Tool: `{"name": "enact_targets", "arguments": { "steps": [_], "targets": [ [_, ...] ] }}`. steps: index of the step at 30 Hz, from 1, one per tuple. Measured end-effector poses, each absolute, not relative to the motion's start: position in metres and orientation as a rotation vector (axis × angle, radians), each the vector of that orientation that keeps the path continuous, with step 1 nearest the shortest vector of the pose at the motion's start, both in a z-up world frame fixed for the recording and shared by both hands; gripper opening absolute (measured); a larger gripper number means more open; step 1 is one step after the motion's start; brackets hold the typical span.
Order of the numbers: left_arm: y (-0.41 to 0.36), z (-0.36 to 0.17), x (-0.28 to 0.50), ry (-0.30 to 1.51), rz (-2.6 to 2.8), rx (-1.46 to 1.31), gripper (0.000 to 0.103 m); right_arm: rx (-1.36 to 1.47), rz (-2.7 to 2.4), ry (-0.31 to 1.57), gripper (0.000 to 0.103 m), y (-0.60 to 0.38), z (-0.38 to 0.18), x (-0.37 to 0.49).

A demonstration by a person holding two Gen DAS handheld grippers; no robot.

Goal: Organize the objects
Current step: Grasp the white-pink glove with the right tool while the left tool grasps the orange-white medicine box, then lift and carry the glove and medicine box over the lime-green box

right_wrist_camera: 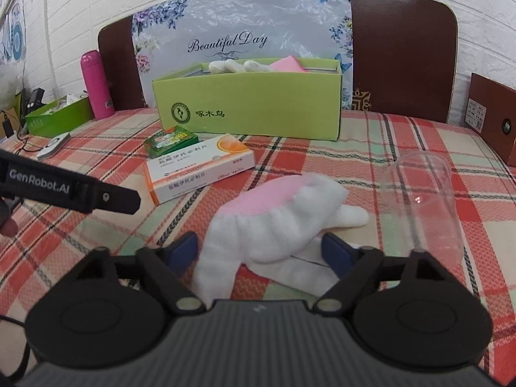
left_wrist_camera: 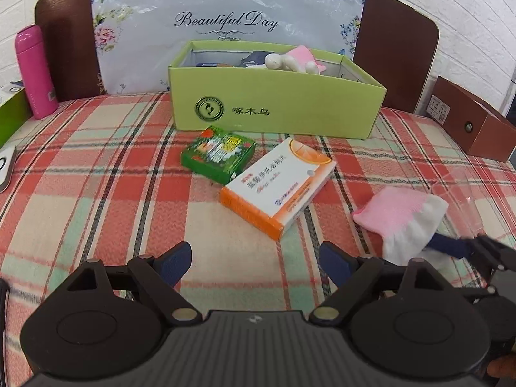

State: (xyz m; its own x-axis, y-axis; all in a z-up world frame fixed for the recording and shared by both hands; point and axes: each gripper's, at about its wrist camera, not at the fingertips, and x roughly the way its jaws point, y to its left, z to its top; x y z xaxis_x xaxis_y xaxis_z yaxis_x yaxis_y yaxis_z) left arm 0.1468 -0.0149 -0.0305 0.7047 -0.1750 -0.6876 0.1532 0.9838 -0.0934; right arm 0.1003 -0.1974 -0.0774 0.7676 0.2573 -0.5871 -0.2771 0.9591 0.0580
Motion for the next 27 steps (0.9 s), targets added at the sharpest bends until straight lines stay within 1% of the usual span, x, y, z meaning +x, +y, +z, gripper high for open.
{"name": "enact_targets", "arguments": {
  "steps": [1,2,4,5,11,15,17,19,23,26,27],
  "targets": [
    [-0.017,-0.029,0.152,0.759,-0.199,-0.024,0.089,-0.025,0.3,0.641,0.047,-0.197,-0.079,0.1],
    [-0.019,-0.027,0.157,0.747,-0.22,-0.015,0.089,-0.015,0.31,0.643,0.043,-0.198,-0.08,0.098],
    [-0.026,-0.024,0.168,0.719,-0.258,0.01,0.089,-0.007,0.317,0.639,0.027,-0.201,-0.078,0.093],
    [-0.03,-0.023,0.173,0.706,-0.275,0.03,0.089,0.0,0.324,0.643,0.026,-0.205,-0.077,0.091],
    [-0.058,-0.031,0.216,0.68,-0.349,0.208,0.089,0.046,0.336,0.657,0.026,-0.22,-0.071,0.077],
    [-0.06,-0.046,0.239,0.771,-0.368,0.208,0.089,0.073,0.333,0.658,0.026,-0.227,-0.07,0.07],
    [-0.054,-0.053,0.24,0.814,-0.383,0.142,0.079,0.088,0.335,0.658,0.026,-0.23,-0.069,0.069],
    [-0.049,-0.052,0.224,0.791,-0.403,0.106,0.071,0.095,0.337,0.656,0.026,-0.232,-0.067,0.067],
    [-0.047,-0.051,0.187,0.806,-0.445,0.071,0.07,0.091,0.358,0.674,0.026,-0.23,-0.067,0.066],
    [-0.048,-0.051,0.151,0.81,-0.423,0.089,0.07,0.084,0.381,0.681,0.032,-0.229,-0.067,0.063],
    [-0.047,-0.051,0.14,0.81,-0.408,0.087,0.07,0.08,0.391,0.68,0.04,-0.228,-0.066,0.061]
  ]
}}
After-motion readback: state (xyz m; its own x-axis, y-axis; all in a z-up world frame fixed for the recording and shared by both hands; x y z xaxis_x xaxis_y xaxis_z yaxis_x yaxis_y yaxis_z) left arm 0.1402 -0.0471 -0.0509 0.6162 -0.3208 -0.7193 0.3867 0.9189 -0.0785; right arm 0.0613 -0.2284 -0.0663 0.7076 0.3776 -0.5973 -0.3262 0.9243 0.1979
